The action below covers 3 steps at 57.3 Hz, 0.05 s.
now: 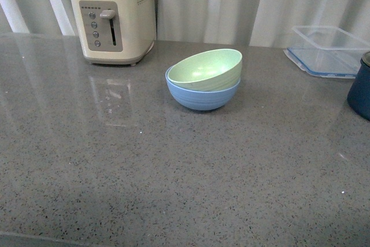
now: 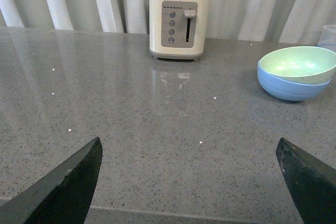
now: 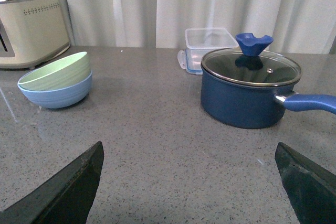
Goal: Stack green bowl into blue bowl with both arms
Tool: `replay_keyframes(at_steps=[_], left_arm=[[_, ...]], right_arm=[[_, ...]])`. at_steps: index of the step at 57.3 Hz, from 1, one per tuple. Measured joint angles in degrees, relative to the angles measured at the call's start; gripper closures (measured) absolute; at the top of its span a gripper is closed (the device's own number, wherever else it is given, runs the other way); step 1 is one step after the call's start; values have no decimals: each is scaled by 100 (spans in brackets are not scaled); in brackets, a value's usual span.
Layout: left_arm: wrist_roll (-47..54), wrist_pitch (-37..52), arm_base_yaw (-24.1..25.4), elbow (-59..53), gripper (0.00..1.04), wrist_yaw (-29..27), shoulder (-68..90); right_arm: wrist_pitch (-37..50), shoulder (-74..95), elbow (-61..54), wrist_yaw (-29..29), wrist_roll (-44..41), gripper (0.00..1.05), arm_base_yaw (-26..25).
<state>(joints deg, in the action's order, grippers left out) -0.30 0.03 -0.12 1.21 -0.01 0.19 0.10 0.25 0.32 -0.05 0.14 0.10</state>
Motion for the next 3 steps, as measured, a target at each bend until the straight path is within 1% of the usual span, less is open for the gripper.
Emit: replay_keyframes(at_steps=[3], left_arm=[[2,0,0,0,7,0,0]], right_arm=[[-2,0,0,0,0,10,0]])
